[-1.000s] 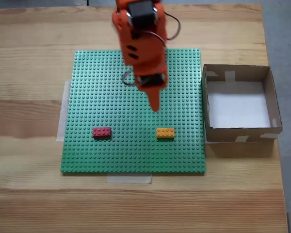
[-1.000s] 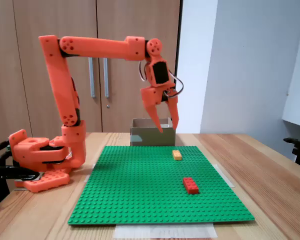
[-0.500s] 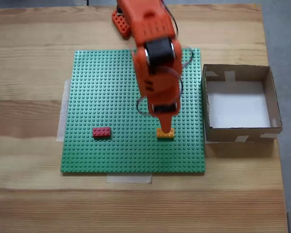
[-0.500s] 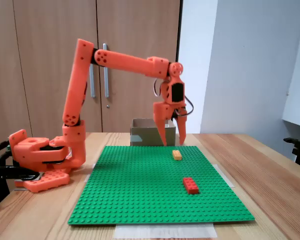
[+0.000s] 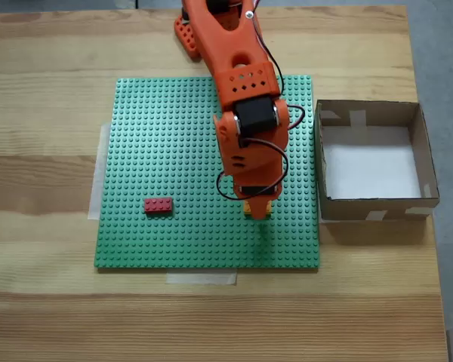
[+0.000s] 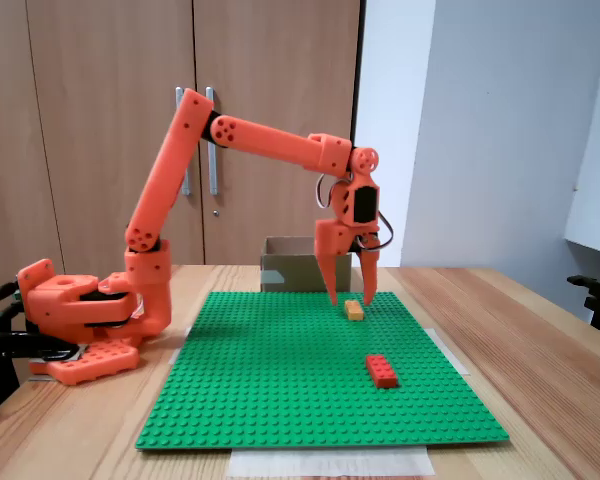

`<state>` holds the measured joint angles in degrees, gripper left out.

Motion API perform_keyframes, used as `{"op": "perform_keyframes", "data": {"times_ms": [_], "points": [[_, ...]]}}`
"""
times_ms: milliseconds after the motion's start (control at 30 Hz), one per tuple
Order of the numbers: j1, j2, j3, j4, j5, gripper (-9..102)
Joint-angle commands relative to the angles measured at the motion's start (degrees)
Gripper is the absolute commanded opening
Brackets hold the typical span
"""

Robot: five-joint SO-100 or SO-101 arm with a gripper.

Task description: Pick the yellow lego block and put it in the box.

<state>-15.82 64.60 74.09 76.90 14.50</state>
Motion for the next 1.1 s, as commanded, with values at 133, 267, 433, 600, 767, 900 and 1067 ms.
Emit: {"op": "perform_keyframes", "data": {"times_ms": [133,267,433,600,767,900,1067], "points": [[0.7,-1.2,-2.5,-2.5,0.1,22],[0.7,-2.0,-3.1,-2.7,0.4,22],[0.6,-2.1,-3.2,-3.3,0.4,21],[0.5,-2.1,-3.1,-3.3,0.2,19],[0.3,-1.9,-2.7,-3.2,-0.1,15],[0.4,-1.4,-2.2,-3.8,-0.7,13],[0.4,-0.7,-1.8,-4.4,-2.3,9]]}}
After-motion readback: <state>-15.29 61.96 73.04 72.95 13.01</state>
